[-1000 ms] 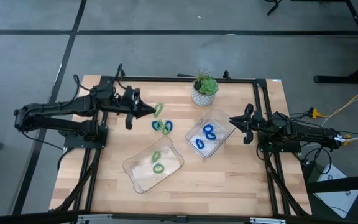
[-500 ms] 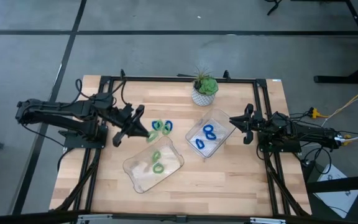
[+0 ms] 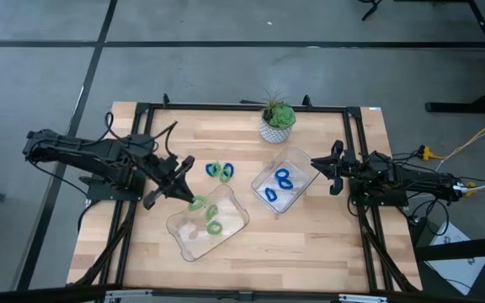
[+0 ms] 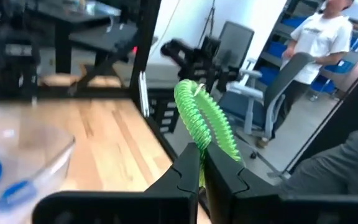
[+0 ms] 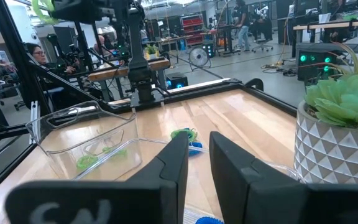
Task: Sort spring keychains
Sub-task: Put the green spring keychain into the bottom transparent bin
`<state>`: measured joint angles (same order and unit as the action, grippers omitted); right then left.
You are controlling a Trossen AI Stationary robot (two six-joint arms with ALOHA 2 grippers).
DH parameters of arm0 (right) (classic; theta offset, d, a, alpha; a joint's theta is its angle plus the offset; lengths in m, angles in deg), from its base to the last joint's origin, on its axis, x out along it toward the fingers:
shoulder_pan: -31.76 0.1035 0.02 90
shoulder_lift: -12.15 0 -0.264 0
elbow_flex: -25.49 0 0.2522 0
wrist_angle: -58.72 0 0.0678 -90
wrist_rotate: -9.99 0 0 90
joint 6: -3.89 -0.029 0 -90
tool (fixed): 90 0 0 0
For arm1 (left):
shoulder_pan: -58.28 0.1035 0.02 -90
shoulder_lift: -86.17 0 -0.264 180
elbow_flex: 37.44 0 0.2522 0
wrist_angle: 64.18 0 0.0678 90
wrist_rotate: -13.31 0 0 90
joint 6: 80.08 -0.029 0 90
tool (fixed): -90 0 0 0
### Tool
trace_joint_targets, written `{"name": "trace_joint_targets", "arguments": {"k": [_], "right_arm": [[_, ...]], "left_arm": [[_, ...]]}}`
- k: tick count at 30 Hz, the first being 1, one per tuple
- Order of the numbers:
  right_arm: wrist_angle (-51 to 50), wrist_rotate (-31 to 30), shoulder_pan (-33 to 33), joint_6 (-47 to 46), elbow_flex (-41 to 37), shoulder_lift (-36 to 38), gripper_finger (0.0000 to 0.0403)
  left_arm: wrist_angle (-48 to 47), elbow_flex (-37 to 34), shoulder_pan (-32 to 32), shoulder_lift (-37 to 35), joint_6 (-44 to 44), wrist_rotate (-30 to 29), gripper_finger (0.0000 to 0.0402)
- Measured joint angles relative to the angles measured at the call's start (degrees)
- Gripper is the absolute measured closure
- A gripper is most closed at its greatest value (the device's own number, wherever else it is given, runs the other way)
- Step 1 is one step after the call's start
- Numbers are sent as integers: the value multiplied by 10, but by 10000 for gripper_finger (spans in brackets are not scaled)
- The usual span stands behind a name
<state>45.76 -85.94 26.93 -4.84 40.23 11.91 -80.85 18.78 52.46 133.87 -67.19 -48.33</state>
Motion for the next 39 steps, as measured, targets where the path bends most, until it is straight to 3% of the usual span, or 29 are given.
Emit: {"name": "trace_joint_targets", "arguments": {"k": [11,14,21,31,39], "right_arm": [[0,0,0,0,0,0,336],[0,0,0,0,0,0,336],[0,0,0,0,0,0,336],[0,0,0,0,0,0,336],[0,0,0,0,0,0,336]], "left_arm": [[-136,0,-52,9,13,-38,397],[-149,0,-76,26,13,-72,397],[-153,0,-132,91,13,-174,397],[-154,0,-193,193,4,-267,384],[-154,0,-196,242,-12,-275,379]]}}
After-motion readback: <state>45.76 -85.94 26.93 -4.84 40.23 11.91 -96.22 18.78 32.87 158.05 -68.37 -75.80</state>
